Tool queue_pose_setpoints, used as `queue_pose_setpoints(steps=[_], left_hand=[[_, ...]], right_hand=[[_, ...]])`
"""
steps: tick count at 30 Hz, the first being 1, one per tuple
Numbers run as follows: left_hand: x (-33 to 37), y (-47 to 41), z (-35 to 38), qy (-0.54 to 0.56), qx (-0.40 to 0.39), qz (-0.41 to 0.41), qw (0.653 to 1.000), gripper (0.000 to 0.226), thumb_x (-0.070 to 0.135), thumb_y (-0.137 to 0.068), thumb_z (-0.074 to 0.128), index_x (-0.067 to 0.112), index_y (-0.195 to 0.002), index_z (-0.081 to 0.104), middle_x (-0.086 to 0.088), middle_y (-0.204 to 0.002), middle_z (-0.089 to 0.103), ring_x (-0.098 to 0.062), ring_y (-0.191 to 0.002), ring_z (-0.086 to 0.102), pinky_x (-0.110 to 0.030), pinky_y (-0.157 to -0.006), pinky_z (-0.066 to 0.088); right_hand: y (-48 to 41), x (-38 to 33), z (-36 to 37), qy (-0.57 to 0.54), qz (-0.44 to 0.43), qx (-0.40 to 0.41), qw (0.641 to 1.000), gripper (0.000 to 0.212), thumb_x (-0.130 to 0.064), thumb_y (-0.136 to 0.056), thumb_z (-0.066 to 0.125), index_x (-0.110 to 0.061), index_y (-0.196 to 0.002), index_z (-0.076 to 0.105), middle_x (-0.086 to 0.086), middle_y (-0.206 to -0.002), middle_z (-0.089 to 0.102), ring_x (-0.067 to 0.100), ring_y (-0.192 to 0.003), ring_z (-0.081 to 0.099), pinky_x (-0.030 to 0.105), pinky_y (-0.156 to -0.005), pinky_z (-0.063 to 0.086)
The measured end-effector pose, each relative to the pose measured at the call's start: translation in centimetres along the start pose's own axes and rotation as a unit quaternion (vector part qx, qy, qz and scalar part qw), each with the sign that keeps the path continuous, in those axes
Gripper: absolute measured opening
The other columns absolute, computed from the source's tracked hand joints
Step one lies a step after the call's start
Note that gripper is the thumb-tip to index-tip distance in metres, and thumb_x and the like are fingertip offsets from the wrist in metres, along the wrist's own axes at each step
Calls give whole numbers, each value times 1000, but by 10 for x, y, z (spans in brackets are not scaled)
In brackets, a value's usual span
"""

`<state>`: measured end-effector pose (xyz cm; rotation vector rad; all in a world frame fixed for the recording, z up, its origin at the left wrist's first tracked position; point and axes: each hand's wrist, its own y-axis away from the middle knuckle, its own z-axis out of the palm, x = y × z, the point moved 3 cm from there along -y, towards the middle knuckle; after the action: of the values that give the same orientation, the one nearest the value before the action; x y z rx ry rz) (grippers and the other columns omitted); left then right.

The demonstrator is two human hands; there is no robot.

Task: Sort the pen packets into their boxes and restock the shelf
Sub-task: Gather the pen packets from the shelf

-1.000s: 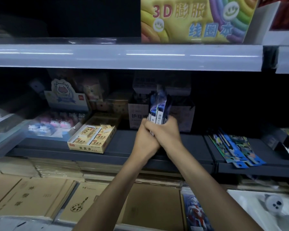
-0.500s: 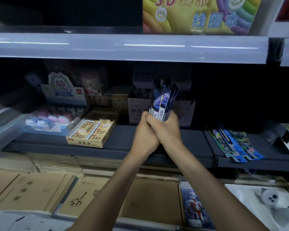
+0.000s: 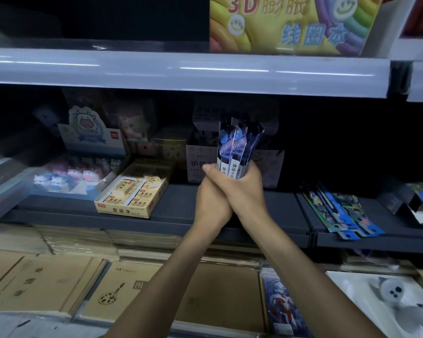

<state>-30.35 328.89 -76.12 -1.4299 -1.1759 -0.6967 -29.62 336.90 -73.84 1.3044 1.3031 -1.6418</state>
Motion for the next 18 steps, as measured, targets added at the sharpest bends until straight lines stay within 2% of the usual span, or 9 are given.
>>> queue_pose_setpoints(steps=[3, 5, 9, 13, 15, 18], left_hand=[[3, 2, -3, 25, -4, 14, 1000, 17, 31, -92, 60, 29, -107, 67, 11, -95, 75, 3, -87, 69, -30, -78, 59], [8, 1, -5, 41, -5, 24, 999, 30, 38, -86, 61, 25, -112, 66, 7, -98, 75, 0, -90, 70, -31, -81, 59], [11, -10, -5, 83, -1, 24, 996, 46, 52, -78, 62, 19, -110, 63, -2, -101, 73, -20, -97, 72, -49, -85, 61], [1, -11, -3, -6, -20, 0, 1000, 46, 57, -74, 65, 23, -105, 55, 5, -95, 69, -11, -87, 70, -51, -78, 61], [-2, -12, -3, -30, -58, -10, 998, 49, 56, -73, 67, 23, -108, 56, 8, -97, 70, -5, -89, 69, -47, -81, 61], [-4, -13, -7, -46, -127, -22, 991, 64, 45, -63, 81, 25, -118, 52, 12, -109, 67, 1, -99, 66, -37, -90, 59]], right_hand=[[-2, -6, 1, 19, -7, 3, 1000, 38, -26, -71, 93, -18, -98, 67, -3, -93, 77, 6, -87, 75, 27, -78, 59], [-2, -11, 1, 30, -21, 6, 999, 36, -23, -72, 92, -18, -98, 66, -4, -92, 76, 6, -85, 74, 26, -75, 58], [-3, -28, -2, 46, -73, 16, 996, 29, -17, -78, 85, -28, -89, 60, -6, -87, 73, 4, -82, 73, 24, -74, 60], [-1, -25, 0, 75, -71, 33, 994, 25, -22, -72, 78, -26, -86, 58, -6, -85, 71, 11, -82, 72, 32, -73, 60], [-4, -19, -3, 62, -31, 33, 997, 27, -23, -70, 79, -23, -87, 58, 0, -87, 71, 13, -80, 71, 31, -68, 58], [-11, -16, -12, 49, -4, 37, 998, 24, -11, -75, 79, -12, -89, 59, 10, -89, 71, 14, -74, 68, 28, -60, 55]])
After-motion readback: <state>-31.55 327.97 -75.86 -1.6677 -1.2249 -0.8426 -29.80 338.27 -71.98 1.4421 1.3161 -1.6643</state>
